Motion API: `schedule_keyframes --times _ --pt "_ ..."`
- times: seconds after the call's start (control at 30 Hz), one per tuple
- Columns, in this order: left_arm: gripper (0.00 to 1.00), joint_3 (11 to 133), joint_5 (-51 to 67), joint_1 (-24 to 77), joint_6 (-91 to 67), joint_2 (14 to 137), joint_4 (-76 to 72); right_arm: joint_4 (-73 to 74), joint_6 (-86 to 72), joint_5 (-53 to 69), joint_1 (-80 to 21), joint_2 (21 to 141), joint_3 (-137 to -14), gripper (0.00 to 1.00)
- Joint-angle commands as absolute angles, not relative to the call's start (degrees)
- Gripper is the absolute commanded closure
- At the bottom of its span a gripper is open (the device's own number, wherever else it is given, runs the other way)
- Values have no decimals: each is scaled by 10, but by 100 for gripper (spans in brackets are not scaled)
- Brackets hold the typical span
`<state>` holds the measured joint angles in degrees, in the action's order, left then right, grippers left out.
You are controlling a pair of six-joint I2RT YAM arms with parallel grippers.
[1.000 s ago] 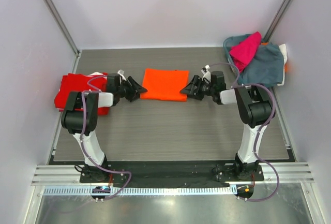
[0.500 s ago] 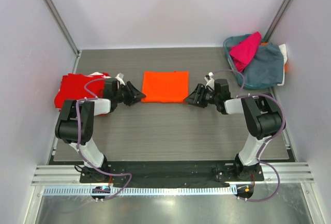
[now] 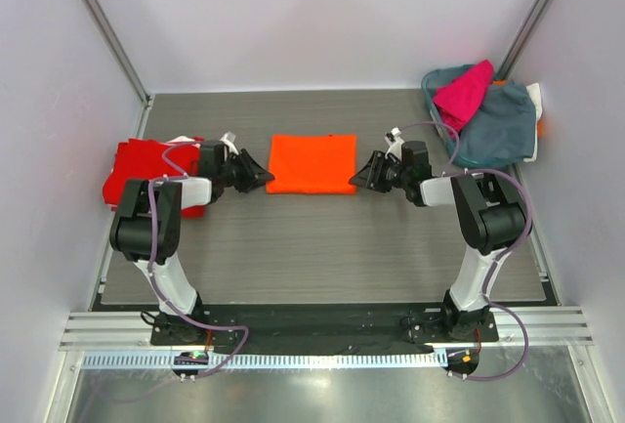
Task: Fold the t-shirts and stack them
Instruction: Fold the tshirt
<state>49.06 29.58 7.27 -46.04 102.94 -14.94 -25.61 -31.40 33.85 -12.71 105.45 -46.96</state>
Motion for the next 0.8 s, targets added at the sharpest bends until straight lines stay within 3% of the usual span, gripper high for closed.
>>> schedule_keyframes --times 0.0,0.07,0.2,0.33,0.77 --pt "68 515 303 76 -458 1039 -146 -265 -294 330 -131 1075 -497 61" --pt "74 515 308 77 -459 1038 -148 -265 -296 335 -131 1082 -504 72" --pt "92 514 314 80 -456 1036 -152 -263 -303 341 -131 1072 -502 84" --pt "100 510 326 80 -459 1035 -151 -247 -312 349 -130 1056 -499 98" --pt "100 397 291 92 -450 928 -79 -96 -316 309 -134 928 -421 99"
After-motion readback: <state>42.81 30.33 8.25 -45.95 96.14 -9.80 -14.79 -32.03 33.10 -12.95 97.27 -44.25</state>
